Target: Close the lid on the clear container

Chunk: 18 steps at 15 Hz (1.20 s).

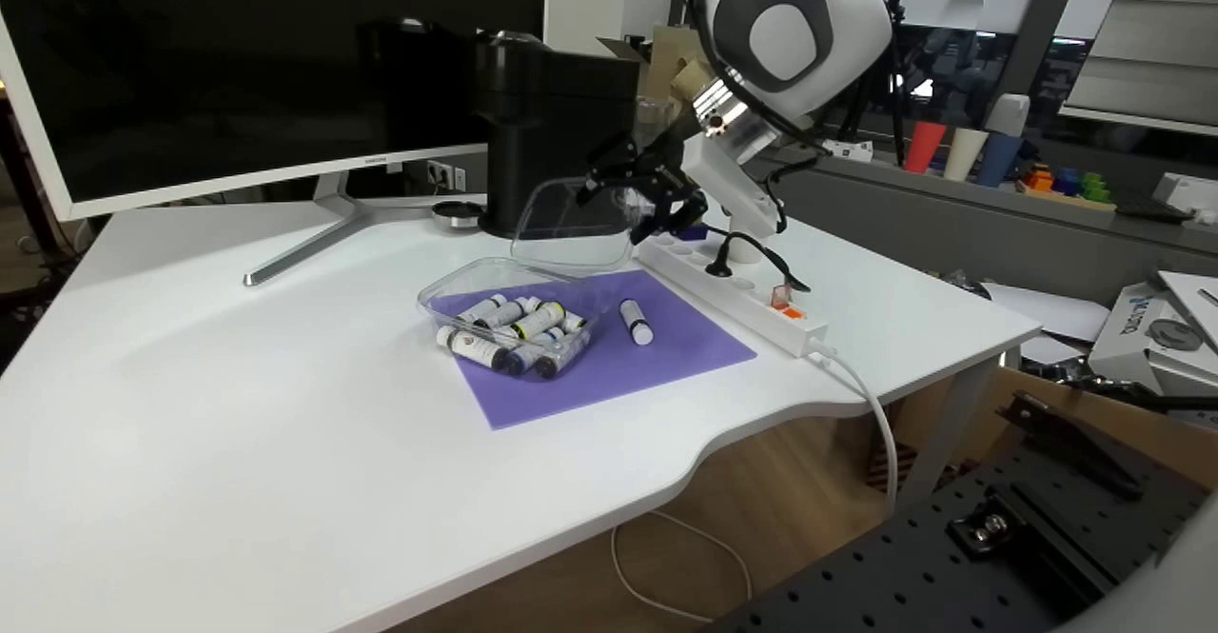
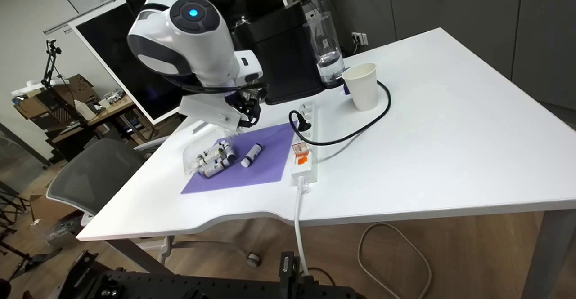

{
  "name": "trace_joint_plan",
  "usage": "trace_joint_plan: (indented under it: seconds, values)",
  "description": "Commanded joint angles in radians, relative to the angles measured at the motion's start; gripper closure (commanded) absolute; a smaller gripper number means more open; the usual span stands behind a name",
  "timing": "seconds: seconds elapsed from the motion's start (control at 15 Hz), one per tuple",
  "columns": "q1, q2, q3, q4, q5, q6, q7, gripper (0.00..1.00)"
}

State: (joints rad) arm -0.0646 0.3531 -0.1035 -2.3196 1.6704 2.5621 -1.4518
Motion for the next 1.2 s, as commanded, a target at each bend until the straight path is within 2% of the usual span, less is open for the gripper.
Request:
trace_joint_plan:
  seconds: [0.0, 0.4, 1.13]
  values:
    - [0.026, -0.084, 0.005, -0.062, 0.037, 0.059, -0.096, 0.0]
    - [0.063, -0.163, 0.015, -0.114, 0.013, 0.134, -0.174, 0.0]
    - [0.116, -0.228, 0.053, -0.17, -0.184, 0.134, -0.158, 0.0]
